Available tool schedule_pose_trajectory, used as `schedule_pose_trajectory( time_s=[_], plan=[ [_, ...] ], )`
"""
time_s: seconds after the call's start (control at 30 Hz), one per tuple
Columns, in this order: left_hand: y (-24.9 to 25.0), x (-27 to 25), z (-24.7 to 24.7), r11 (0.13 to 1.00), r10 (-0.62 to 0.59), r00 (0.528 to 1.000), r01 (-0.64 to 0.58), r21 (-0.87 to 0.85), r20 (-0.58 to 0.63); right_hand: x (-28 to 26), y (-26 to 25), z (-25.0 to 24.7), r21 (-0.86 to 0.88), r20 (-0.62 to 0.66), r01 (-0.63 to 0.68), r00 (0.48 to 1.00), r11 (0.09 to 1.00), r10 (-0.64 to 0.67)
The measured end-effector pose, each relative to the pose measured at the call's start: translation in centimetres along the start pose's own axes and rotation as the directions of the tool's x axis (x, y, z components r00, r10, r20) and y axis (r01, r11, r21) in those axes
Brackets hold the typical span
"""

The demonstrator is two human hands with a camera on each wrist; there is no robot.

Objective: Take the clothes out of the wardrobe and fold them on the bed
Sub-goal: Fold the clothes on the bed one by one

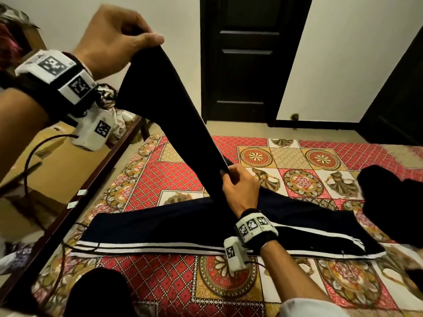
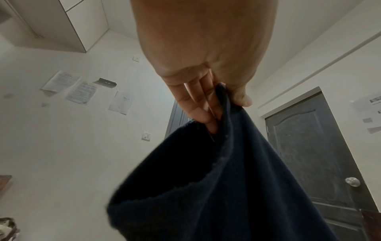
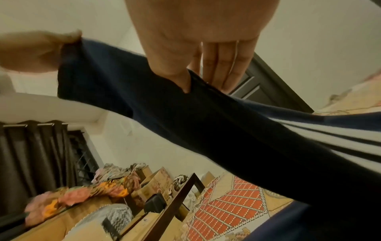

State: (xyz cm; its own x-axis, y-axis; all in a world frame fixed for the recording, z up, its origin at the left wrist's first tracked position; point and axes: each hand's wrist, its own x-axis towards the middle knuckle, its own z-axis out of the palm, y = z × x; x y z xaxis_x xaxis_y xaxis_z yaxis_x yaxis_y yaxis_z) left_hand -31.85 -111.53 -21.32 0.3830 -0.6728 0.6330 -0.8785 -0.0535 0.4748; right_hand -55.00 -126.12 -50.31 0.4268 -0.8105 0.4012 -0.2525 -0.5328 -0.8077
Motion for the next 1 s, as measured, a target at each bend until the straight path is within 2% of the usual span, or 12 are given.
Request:
schedule_pose_trajectory(
  time_s=[0.1,0.23,0.3,0.37,0.43,0.47,0.53,0.6,0.67,0.73,0.83,1.0],
  plan=[
    [-1.1,-0.6,-0.4,0.999,-0.040,0.999,0.040,0.030,0.017,1.4,1.3,-1.9,0.136,0.074,-0.043,0.997,0.990,0.033],
    [-3.1,-1.3,-1.1,0.992,-0.105,0.990,0.097,0.085,0.093,3.1,3.0,-4.7,0.222,0.325,-0.030,0.945,0.975,-0.045],
    [-4.2,-1.6,-1.4,0.983,-0.161,0.964,0.139,0.118,0.209,3.7,3.8,-6.0,0.167,0.489,-0.012,0.869,0.986,-0.072],
    [-5.3,-2.0,-1.5,0.970,-0.209,0.912,0.148,0.192,0.352,4.9,4.4,-7.8,0.083,0.658,-0.035,0.753,0.996,-0.028],
    [-6.6,-2.4,-0.9,0.951,-0.247,0.865,0.132,0.278,0.437,6.7,5.0,-9.4,-0.046,0.748,-0.022,0.661,0.999,0.049],
    [-7.2,-2.4,-0.5,0.939,-0.261,0.859,0.119,0.324,0.441,7.8,5.3,-10.1,-0.119,0.757,0.011,0.648,0.993,0.084],
    [-8.6,-2.4,0.8,0.914,-0.238,0.888,0.068,0.399,0.394,10.3,5.5,-10.5,-0.265,0.708,0.057,0.689,0.963,0.154],
    [-9.8,-1.8,2.2,0.896,-0.171,0.948,0.036,0.443,0.269,13.5,5.4,-10.3,-0.371,0.578,0.047,0.794,0.927,0.191],
    [-10.9,-0.4,3.4,0.891,-0.131,0.987,0.074,0.449,0.098,17.0,4.2,-10.3,-0.440,0.374,0.038,0.916,0.897,0.144],
    [-11.7,1.2,3.8,0.915,-0.111,0.994,0.112,0.389,-0.024,19.6,2.0,-10.6,-0.425,0.182,0.016,0.981,0.905,0.067],
    [-13.5,1.5,2.8,0.952,-0.061,0.996,0.077,0.295,-0.061,19.9,-0.1,-10.7,-0.317,0.087,0.044,0.996,0.947,-0.017],
    [-18.0,-8.7,-0.1,0.950,-0.081,0.989,0.039,0.311,0.125,10.5,2.4,-6.4,-0.091,0.334,0.106,0.940,0.990,-0.070]
  ],
)
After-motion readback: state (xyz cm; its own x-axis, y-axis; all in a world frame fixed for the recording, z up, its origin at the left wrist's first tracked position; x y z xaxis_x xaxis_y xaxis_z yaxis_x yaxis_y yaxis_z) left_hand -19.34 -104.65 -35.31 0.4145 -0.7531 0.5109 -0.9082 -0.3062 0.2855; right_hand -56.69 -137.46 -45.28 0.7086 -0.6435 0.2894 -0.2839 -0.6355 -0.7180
